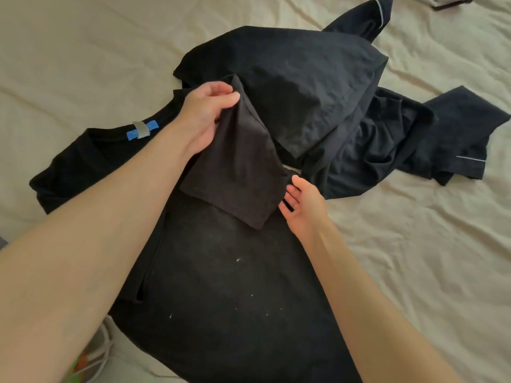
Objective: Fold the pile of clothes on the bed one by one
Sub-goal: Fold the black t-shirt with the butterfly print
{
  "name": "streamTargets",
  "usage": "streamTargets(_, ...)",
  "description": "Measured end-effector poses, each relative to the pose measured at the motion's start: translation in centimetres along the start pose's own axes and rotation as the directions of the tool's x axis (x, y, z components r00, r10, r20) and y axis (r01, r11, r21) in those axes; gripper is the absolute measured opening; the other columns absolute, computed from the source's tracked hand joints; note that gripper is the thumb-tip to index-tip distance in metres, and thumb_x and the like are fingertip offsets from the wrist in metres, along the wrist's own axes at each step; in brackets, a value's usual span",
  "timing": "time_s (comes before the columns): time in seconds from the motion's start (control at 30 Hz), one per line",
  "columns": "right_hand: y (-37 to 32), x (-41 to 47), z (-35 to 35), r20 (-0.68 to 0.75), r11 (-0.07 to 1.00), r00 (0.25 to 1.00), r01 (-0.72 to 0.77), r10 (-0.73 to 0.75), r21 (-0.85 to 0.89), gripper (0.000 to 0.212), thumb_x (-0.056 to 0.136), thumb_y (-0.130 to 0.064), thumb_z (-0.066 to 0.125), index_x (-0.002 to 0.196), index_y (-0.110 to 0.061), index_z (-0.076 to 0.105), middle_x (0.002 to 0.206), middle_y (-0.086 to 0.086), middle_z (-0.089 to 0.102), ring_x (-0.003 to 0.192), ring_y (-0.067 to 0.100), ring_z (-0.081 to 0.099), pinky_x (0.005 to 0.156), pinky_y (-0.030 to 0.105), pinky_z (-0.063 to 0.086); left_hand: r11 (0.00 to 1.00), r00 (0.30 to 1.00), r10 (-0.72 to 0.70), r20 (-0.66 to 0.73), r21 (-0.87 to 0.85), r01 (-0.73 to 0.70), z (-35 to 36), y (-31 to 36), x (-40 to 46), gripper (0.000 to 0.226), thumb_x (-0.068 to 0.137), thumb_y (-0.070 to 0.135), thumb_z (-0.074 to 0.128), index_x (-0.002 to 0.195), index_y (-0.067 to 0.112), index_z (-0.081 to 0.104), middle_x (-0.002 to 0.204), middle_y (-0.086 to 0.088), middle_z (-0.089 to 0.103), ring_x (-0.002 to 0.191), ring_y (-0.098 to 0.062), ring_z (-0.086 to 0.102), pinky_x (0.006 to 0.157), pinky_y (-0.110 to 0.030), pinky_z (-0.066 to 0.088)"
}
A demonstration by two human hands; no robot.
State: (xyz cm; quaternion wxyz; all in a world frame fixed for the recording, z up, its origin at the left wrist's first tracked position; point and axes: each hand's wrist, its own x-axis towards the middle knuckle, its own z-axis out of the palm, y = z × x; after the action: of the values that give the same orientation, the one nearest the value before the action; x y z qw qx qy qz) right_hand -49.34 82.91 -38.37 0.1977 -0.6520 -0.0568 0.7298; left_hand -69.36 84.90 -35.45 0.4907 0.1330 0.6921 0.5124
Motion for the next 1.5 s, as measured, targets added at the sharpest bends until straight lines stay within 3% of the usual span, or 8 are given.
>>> streamTargets(0.17, 0.6, 0.3, 0.2, 0.023, 1.0, 0.999, 0.022, -0.023, 0.021, 0.045, 0.096, -0.032, 0.055, 0.135, -0.012, 0.046, 0.125, 0.004, 0.058, 0.113, 0.02, 0.057, 0.092, 0.034, 0.047, 0.978, 0.998, -0.061, -0.029, 0.196, 0.065, 0.3, -1.2, 1.0, 0.051, 0.087, 0.023, 0.066, 0.133, 0.015, 0.046, 0.124, 0.003, 0.053, 0.111, -0.013, 0.052, 0.093, -0.026, 0.044)
streamTargets(0.43, -0.1, 1.0, 1.3, -0.031, 0.966, 1.0, 0.013, -0.005, 0.257, 0.04, 0.096, -0.015, 0.053, 0.134, -0.009, 0.048, 0.129, 0.008, 0.058, 0.117, 0.022, 0.057, 0.102, 0.037, 0.044, 0.925, 0.97, 0.194, -0.147, 0.358, -0.131, 1.9, -2.4, 1.6, 0.02, 0.092, 0.023, 0.057, 0.111, 0.016, 0.059, 0.102, 0.006, 0.059, 0.089, -0.001, 0.054, 0.069, -0.006, 0.042)
streamTargets(0.63, 2.7, 0.9, 0.0, -0.025, 0.978, 0.993, 0.11, -0.117, -0.179, 0.046, 0.091, -0.028, 0.062, 0.132, -0.014, 0.048, 0.12, -0.001, 0.061, 0.109, 0.017, 0.06, 0.091, 0.036, 0.052, 0.752, 0.988, 0.118, -0.099, 0.658, -0.024, -1.4, -4.6, -0.1, 0.046, 0.088, 0.044, 0.059, 0.123, 0.014, 0.053, 0.104, 0.006, 0.053, 0.097, -0.008, 0.051, 0.081, -0.019, 0.041)
streamTargets(0.93, 5.0, -0.4, -0.2, -0.127, 0.938, 0.983, 0.082, -0.131, -0.336, 0.008, 0.092, -0.01, 0.058, 0.095, -0.018, 0.058, 0.095, 0.0, 0.059, 0.082, 0.012, 0.06, 0.069, 0.029, 0.054, 0.582, 0.976, 0.126, -0.178, 0.81, 0.072, -5.5, -6.5, -3.8, 0.029, 0.09, 0.037, 0.059, 0.11, 0.015, 0.057, 0.097, -0.003, 0.061, 0.088, -0.014, 0.057, 0.076, -0.029, 0.041)
streamTargets(1.03, 5.6, -1.5, -1.2, -0.132, 0.707, 0.896, 0.237, -0.425, -0.666, 0.035, 0.092, -0.017, 0.06, 0.124, -0.014, 0.047, 0.101, 0.002, 0.058, 0.084, 0.011, 0.056, 0.079, 0.028, 0.049, 0.424, 0.971, 0.206, -0.119, 0.906, 0.022, -6.3, -7.2, -5.8, 0.038, 0.091, 0.027, 0.06, 0.125, 0.017, 0.047, 0.11, -0.005, 0.058, 0.093, -0.016, 0.058, 0.075, -0.029, 0.043)
streamTargets(1.13, 5.8, -2.9, -1.8, 0.173, 0.15, 0.64, 0.418, -0.749, -0.896, 0.04, 0.091, -0.019, 0.059, 0.129, -0.011, 0.047, 0.125, 0.006, 0.052, 0.114, 0.019, 0.048, 0.093, 0.028, 0.037, 0.251, 0.94, 0.34, 0.02, 0.962, -0.111, -6.4, -8.0, -7.7, 0.046, 0.093, 0.019, 0.055, 0.136, 0.015, 0.039, 0.133, -0.009, 0.046, 0.112, -0.021, 0.052, 0.081, -0.029, 0.043)
streamTargets(1.27, 5.2, -2.5, -0.7, 0.7, -0.469, 0.345, 0.551, -0.626, -0.691, 0.037, 0.092, -0.005, 0.057, 0.128, 0.0, 0.054, 0.137, 0.018, 0.05, 0.134, 0.032, 0.04, 0.113, 0.042, 0.031, -0.085, 0.853, 0.352, 0.385, 0.921, -0.38, -5.1, -8.8, -7.5, 0.059, 0.097, 0.011, 0.045, 0.149, 0.014, 0.018, 0.158, -0.006, 0.012, 0.145, -0.025, 0.011, 0.114, -0.037, 0.021)
streamTargets(1.5, 2.9, 2.6, -1.4, 0.746, -0.686, 0.523, 0.359, -0.413, -0.632, 0.056, 0.099, -0.027, 0.043, 0.149, -0.007, 0.024, 0.157, 0.016, 0.015, 0.146, 0.029, 0.012, 0.118, 0.04, 0.011, -0.093, 0.877, 0.274, 0.395, 0.919, -0.384, 0.6, -6.7, -1.3, 0.06, 0.102, 0.031, 0.033, 0.151, 0.017, 0.002, 0.159, -0.007, -0.009, 0.146, -0.026, -0.007, 0.117, -0.045, 0.003)
